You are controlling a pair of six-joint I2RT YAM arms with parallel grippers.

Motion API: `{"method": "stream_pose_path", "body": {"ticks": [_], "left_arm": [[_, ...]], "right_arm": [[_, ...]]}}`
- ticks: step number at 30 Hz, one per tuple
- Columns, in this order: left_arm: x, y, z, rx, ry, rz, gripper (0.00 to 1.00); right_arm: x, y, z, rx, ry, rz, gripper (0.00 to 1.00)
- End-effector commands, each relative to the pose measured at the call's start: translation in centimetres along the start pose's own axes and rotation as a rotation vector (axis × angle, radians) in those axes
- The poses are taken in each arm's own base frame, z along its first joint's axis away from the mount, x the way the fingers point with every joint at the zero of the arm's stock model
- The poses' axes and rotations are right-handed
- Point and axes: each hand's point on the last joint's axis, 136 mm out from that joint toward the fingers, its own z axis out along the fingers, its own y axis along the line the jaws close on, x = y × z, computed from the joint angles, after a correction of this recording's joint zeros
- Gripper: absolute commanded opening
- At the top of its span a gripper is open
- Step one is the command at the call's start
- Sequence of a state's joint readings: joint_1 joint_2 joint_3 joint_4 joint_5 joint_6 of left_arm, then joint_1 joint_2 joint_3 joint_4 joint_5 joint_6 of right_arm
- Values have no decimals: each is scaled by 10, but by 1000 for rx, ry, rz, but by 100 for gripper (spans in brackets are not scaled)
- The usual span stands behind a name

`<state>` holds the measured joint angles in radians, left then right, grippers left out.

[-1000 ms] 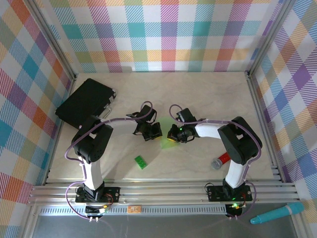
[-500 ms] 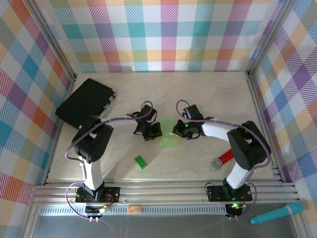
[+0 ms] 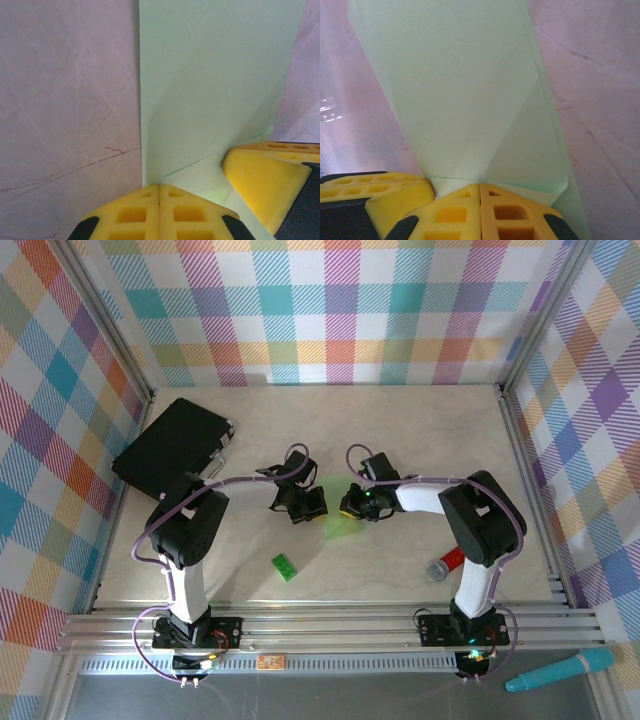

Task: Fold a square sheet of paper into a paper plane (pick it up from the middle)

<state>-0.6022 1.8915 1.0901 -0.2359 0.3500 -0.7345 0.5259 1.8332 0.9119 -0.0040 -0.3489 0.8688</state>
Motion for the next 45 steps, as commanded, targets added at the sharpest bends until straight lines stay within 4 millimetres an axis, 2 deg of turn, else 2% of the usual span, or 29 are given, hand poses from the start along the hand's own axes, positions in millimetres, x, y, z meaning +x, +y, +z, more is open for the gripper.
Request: {"method": "stream_pose_path", "body": {"ticks": [1,5,8,11,16,25,31,37,39,45], "left_arm": [[36,80,18,-283,103,-61,0],[33,75,18,-264,101,-47,0],[28,64,17,-236,97,-16,0],[23,52,17,-205,107,29,0],[21,44,18,-174,135,96,0],[16,32,22,-110,168,149,0],[12,26,22,-95,162,155,0],[5,12,16,-65,139,151,0],[0,1,8,-40,119,147,0],[-11,-27,-20,28,32,119,0]], "right_arm": [[-10,-46,-11,87,-52,110,9],[-22,-53,-30,94,-91,118,9],[-25,-38,-44,87,-110,64,9],[-18,-17,-49,68,-97,-6,10],[4,4,-31,34,-8,-64,9],[16,22,-5,-61,93,-73,8],[24,11,4,-52,112,-54,8],[36,-26,10,54,98,-2,8],[40,-40,11,98,90,11,7],[46,-61,10,172,87,41,7]]}}
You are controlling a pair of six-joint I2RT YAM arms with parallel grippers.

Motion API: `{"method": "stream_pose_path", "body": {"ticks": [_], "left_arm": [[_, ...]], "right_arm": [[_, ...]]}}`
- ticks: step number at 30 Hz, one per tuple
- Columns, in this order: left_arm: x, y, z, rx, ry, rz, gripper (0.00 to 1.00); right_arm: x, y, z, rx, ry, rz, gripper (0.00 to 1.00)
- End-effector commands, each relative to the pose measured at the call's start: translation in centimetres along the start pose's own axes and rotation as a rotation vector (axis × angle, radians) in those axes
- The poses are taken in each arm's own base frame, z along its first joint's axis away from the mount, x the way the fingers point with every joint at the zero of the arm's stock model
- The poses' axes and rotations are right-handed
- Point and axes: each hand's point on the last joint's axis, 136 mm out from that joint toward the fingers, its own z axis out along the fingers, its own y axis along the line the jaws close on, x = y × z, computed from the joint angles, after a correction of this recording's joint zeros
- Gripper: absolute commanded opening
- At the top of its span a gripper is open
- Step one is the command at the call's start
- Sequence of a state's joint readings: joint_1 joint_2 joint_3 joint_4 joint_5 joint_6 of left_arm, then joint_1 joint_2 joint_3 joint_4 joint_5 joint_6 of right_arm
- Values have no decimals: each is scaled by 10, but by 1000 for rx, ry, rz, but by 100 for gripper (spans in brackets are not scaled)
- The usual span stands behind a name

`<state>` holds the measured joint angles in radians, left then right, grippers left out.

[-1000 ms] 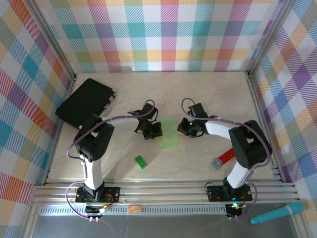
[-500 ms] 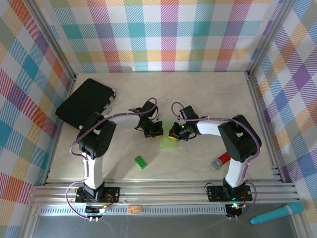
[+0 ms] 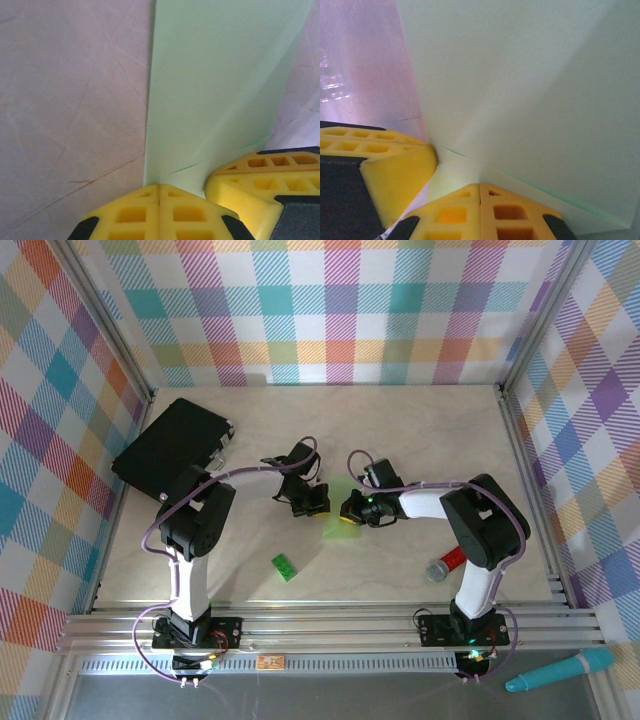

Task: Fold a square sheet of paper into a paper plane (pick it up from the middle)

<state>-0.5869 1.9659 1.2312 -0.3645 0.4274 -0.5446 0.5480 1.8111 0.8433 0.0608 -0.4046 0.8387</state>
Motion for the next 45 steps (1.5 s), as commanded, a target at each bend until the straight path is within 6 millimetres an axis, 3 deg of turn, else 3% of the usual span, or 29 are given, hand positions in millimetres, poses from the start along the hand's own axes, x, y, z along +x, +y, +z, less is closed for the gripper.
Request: {"method": "stream_pose_path", "body": {"ticks": [1,6,15,28,45], "left_arm": [[-6,-15,-26,18,-72,-43,0],[6,-28,-33,51,-124,-124,7],[34,-31,-9,74,-90,-197,4],[44,-40,7,126,-47,-193,5],[62,-6,20,14,-25,-201,2]], "right_arm": [[27,-64,7,228,46,106,7],[28,-68,9,241,48,126,7],[32,-74,12,254,60,154,7],[33,-74,13,252,67,169,7],[35,-79,13,279,78,188,7]]}}
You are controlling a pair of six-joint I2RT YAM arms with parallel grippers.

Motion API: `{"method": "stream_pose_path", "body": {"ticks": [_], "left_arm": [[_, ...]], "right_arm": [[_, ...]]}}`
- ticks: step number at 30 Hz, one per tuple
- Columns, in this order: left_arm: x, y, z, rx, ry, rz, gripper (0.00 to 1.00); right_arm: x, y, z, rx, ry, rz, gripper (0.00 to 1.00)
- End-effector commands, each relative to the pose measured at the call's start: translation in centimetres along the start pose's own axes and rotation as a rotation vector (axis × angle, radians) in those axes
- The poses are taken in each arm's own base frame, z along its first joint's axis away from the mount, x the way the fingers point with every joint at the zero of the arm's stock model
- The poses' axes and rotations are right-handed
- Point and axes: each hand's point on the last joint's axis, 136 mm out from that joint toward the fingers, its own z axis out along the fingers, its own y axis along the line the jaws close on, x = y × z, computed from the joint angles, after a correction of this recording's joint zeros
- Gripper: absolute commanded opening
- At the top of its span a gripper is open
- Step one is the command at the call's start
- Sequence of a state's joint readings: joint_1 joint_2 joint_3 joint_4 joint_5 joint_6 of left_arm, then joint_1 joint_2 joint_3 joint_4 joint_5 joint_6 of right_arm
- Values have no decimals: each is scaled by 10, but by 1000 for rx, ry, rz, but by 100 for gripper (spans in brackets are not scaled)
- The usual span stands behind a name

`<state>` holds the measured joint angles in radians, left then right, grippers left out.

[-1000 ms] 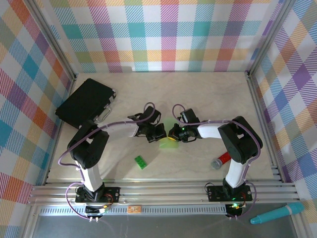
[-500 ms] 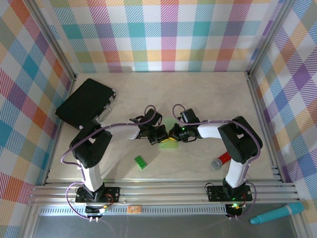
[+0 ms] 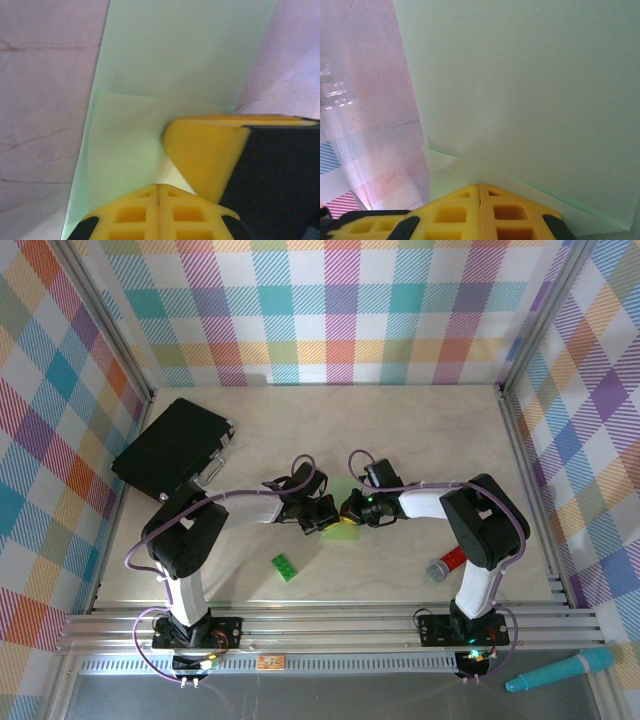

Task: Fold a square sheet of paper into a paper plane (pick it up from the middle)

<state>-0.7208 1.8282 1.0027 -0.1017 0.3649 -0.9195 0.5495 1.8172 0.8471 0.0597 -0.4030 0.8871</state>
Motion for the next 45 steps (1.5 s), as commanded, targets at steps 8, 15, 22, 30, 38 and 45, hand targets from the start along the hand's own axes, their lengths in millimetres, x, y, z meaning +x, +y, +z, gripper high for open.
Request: {"method": "stream_pose_path", "body": {"ticks": [8,15,22,30,38,45], "left_arm": [[19,36,9,-106,43,1,1],[24,48,5,-143,47,4,1],[39,64,1,-149,78,-29,0],[52,91,-22,-196,78,-53,1],[24,42,-48,-72,-5,2,0],[4,11,-33,0,-11,23,0]], "right_arm": [[31,-81,10,292,74,142,7],[33,-85,9,311,79,149,7],[37,-92,9,342,107,161,7],[38,-97,10,357,121,158,7],[33,-85,11,311,117,124,7],[24,-67,12,251,110,78,7]]}}
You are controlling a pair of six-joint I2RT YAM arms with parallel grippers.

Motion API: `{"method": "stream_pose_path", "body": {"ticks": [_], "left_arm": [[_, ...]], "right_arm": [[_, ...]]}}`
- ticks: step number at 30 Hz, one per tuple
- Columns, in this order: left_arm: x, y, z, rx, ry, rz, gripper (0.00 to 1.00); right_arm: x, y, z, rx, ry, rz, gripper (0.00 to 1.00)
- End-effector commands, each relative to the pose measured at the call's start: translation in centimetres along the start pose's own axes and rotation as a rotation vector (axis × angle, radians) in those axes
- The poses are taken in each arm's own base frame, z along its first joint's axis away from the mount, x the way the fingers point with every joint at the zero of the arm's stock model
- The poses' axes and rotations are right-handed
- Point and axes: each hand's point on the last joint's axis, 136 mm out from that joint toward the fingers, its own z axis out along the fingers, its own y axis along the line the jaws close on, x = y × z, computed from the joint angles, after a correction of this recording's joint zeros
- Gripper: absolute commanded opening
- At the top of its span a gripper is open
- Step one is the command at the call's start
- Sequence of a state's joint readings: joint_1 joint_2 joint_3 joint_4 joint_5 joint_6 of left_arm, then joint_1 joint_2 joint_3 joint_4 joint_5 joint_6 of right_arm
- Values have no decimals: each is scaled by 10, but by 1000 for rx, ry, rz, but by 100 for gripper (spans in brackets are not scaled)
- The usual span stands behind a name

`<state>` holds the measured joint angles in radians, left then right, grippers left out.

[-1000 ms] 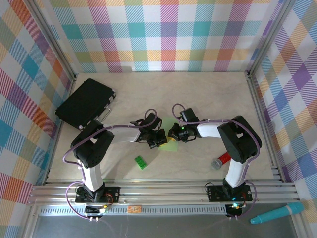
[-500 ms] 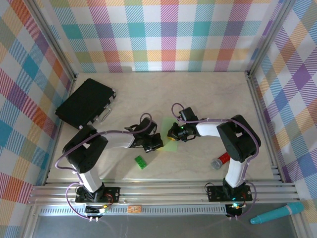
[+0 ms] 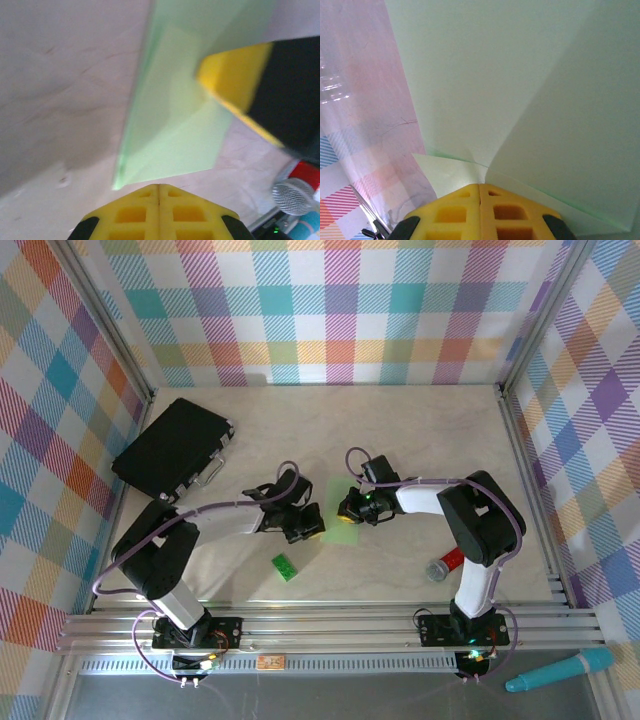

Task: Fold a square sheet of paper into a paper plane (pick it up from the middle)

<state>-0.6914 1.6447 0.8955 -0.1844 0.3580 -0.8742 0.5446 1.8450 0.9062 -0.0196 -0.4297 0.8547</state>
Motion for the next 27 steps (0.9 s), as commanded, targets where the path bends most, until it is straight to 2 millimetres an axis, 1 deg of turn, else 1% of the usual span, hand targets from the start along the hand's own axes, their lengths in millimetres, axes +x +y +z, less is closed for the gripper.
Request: {"method": "stream_pose_path", "body": {"ticks": [1,4,9,13,15,17,20,23,27], "left_arm": [[-9,-3,12,4,7,1,0],[-14,6,21,-34,-3,-18,0],[-8,27,31,-90,19,-40,0],[-1,46,33,-150,33,-60,0],[4,53,34,-168,46,-72,0],[5,55,34,-172,48,-80,0],[5,55,35,-170,47,-84,0],[4,54,35,-168,47,-83,0],[4,53,36,-169,49,-86,0]], "right_arm": [[23,-68,12,230,65,83,7],[21,-63,12,216,66,60,7],[12,-48,8,181,57,-10,7],[2,-26,0,135,33,-96,7],[-2,-11,-9,105,4,-132,8],[-4,5,-19,71,-25,-165,9],[3,16,-22,46,-25,-169,10],[12,16,-15,46,-3,-156,12],[24,13,-3,52,31,-130,11]]}}
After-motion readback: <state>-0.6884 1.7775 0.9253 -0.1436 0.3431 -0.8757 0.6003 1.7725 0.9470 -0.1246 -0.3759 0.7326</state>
